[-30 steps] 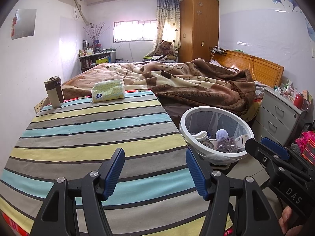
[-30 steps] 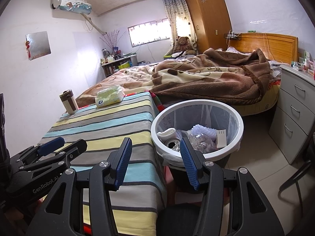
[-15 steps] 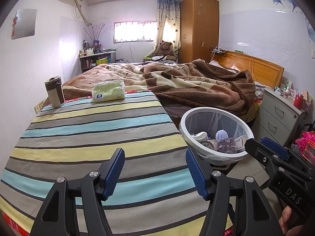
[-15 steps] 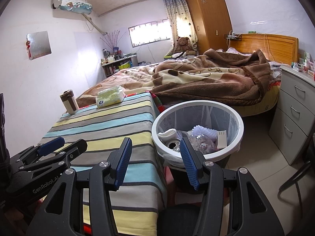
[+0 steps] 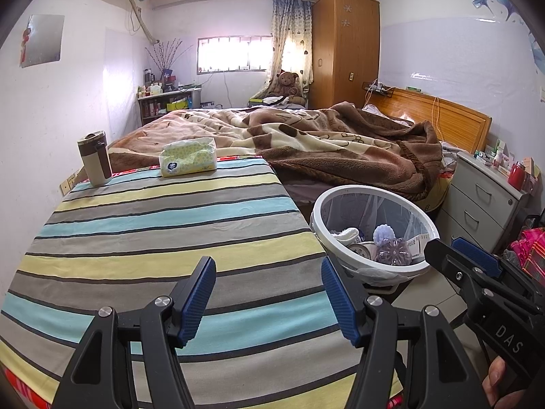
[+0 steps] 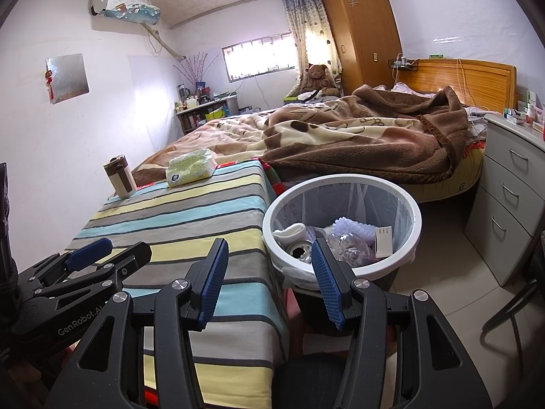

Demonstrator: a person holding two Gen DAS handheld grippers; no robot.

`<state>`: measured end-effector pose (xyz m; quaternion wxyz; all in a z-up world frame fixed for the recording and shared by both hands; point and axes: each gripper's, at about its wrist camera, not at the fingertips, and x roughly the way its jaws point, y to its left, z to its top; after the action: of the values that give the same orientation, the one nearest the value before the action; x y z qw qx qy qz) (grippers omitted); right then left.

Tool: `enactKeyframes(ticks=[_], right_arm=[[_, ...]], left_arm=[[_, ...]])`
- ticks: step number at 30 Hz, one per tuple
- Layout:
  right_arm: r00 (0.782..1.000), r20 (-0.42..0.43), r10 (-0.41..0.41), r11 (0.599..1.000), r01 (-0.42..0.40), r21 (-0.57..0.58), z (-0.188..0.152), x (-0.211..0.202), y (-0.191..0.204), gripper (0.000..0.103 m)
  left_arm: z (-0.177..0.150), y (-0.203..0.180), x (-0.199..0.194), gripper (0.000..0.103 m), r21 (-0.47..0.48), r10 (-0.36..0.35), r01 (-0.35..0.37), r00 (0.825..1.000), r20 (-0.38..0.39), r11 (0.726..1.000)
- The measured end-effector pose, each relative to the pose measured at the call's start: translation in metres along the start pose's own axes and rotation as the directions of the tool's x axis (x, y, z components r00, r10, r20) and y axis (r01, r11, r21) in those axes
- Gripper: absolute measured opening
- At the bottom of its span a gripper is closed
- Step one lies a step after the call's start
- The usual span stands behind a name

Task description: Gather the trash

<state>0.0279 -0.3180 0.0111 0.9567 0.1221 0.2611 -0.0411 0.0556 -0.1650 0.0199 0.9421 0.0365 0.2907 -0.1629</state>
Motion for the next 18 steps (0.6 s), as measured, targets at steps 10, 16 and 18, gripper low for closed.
enactKeyframes(ticks=[10, 16, 18], right_arm=[[1.0, 0.001, -0.001, 1.0, 0.001, 0.0, 0.0001, -0.0002, 0.0006, 0.052], [1.0, 0.0, 0.0, 1.0, 0.0, -0.002, 0.0005, -0.0003, 0.0009, 0.052], [1.0, 0.001, 0.0, 1.0, 0.0, -0.001, 0.0004, -0.0003, 0.001, 0.052]], left_arm=[[-0.0001, 0.0005, -0.0004, 0.064, -0.001, 0.0, 0.0, 1.0, 0.0, 1.0], [-0.0003, 0.001, -0.0003, 0.064, -0.001, -0.001, 0.001, 1.0, 0.0, 1.0], [-0.0003, 0.001, -0.0003, 0.064, -0.001, -0.001, 0.001, 1.0, 0.0, 1.0]])
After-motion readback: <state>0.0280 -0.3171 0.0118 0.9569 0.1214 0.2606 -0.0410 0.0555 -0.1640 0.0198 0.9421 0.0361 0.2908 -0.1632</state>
